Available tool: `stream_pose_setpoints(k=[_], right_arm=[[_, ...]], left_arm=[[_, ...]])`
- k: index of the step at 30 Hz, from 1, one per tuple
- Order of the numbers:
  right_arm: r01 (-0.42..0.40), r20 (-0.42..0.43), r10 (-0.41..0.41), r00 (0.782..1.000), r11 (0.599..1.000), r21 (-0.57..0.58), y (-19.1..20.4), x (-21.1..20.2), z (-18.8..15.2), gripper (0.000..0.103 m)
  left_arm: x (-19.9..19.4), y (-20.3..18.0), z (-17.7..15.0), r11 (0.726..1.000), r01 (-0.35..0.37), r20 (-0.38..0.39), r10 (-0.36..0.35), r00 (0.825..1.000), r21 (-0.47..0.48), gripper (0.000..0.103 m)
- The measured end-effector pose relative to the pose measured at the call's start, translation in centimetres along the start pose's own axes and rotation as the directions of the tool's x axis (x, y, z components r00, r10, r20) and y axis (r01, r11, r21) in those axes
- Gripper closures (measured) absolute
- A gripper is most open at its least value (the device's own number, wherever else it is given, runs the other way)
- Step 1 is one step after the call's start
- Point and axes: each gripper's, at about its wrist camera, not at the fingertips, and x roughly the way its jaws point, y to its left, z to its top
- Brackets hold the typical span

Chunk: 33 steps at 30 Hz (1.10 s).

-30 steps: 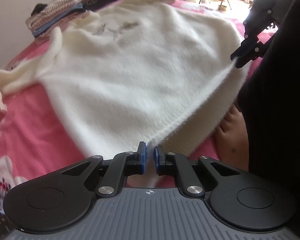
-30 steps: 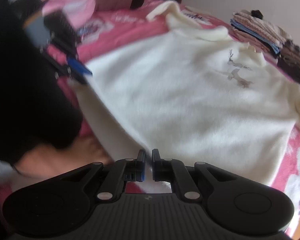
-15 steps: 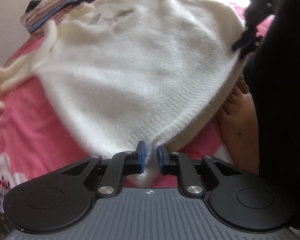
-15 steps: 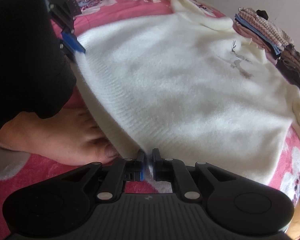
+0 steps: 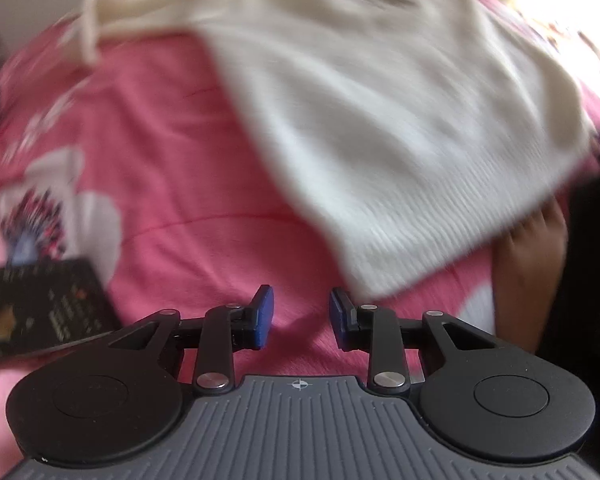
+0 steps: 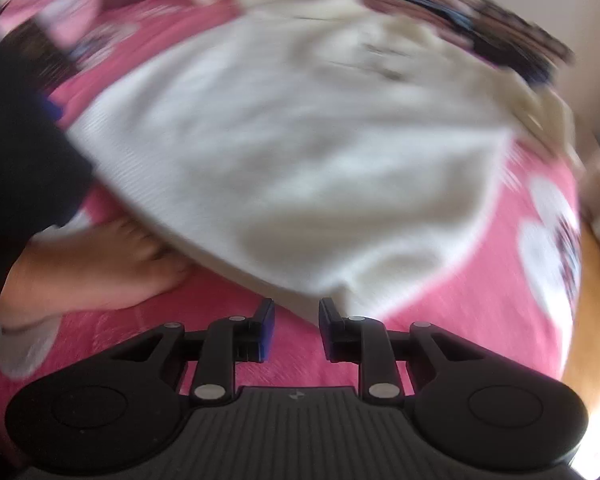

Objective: Fold clothes

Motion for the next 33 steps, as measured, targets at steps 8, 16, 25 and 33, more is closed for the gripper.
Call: stream_pose_setpoints(k=[8,16,25,33], right_arm=[[0.079,0.046,-0.092,0.995,0.969,0.234,-2.8,-1.4,-1.9,0.077],[0.219,0.082,-0.214,0.973,0.974,-0.053,0.9,0.0,-0.8,0.077],[0.311,0.088,-0.31,0.947,0.95,0.003,0.5,0.7,-1.1,0.096],[0.236,-0.031,-0.259,0.965,0.814,0.53,-5.5,-0.7,-5.2,0.098]], left_arm=[[0.0,-0.1,2.6,0.997,0.014,0.098,-0.007,0.995,-0.071,0.069],[2.1,-4.2,2.4,0.991,-0.061,0.125,0.046,0.991,0.119,0.067],[2.6,-5.2,1.9,0.977,-0.107,0.148,0.08,0.986,0.186,0.066],[2.7,-5.2,1.9,0.976,-0.107,0.147,0.079,0.986,0.192,0.065]])
